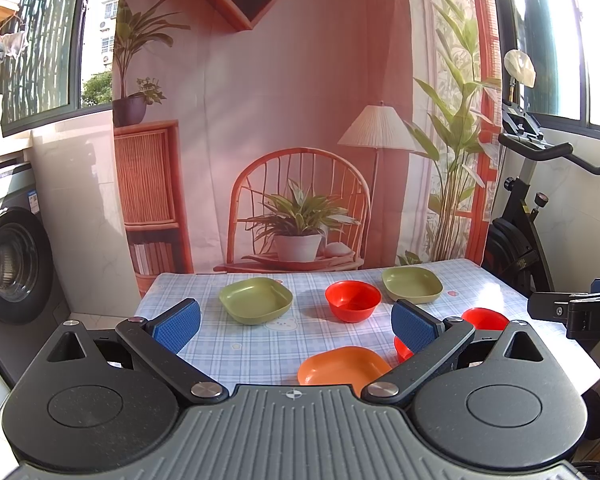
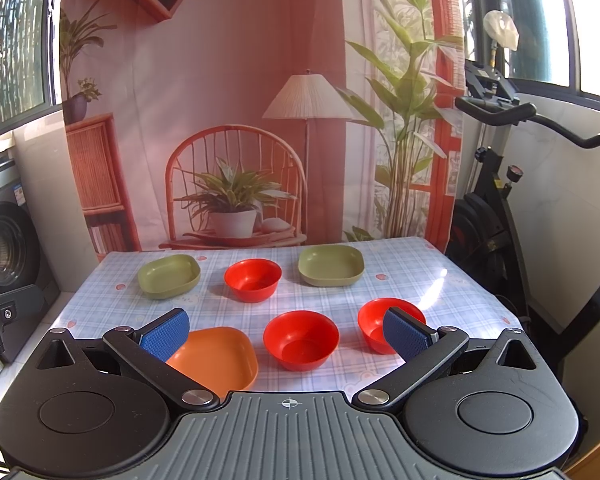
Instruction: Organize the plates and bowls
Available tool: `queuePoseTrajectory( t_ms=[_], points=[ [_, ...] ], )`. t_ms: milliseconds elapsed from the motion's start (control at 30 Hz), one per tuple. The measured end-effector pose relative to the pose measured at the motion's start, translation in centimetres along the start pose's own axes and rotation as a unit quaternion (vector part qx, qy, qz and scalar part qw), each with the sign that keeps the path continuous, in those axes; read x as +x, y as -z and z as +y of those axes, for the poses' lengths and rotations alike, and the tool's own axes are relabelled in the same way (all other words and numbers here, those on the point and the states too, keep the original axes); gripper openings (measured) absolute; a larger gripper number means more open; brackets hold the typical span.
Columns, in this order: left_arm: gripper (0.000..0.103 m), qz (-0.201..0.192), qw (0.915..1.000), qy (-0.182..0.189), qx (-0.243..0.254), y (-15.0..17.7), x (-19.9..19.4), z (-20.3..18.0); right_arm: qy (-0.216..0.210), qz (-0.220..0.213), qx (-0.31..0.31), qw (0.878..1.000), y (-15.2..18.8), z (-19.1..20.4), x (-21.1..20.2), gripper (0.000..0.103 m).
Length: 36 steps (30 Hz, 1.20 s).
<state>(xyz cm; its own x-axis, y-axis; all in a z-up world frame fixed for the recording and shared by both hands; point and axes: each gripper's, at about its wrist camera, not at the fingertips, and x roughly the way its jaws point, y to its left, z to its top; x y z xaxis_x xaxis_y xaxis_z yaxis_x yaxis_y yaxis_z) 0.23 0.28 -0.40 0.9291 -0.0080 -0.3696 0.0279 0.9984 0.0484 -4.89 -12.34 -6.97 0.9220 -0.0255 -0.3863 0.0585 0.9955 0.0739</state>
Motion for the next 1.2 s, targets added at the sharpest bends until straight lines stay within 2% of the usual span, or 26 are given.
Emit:
queuePoseTrajectory(
  t_ms=[467,633,767,900,1033,1200],
  points=[
    [0.103,0.004,1.0000,-0.005,0.001,0.1,0.2,-0.1,-0.002,0.000,0.000,1.000,0.0,-0.1,0.0,0.103],
    [0.103,0.017,0.9998,-0.007,-0.010,-0.4,1.0,0.4,-0.030,-0.002,0.008,1.000,-0.4,-0.6,0.5,0.103],
    [0.103,0.011,0.9993,-0.034,-0.007,-1.0,2.0,1.2,-0.034,-0.023,-0.006,0.999,-1.4,-1.5,1.4,0.103],
    [0.103,0.006,0.9985,-0.054,-0.005,-2.5,3.5,2.3,-0.042,-0.037,-0.010,0.998,-2.9,-2.4,3.7,0.103],
    [0.102,0.000,0.9974,-0.072,-0.005,-4.3,5.3,3.5,-0.064,-0.031,0.003,0.997,-4.2,-3.2,6.7,0.102],
    [0.102,0.003,0.9968,-0.079,0.007,-6.1,8.0,4.5,-0.065,-0.019,-0.004,0.998,-5.7,-3.0,10.9,0.100]
  ],
)
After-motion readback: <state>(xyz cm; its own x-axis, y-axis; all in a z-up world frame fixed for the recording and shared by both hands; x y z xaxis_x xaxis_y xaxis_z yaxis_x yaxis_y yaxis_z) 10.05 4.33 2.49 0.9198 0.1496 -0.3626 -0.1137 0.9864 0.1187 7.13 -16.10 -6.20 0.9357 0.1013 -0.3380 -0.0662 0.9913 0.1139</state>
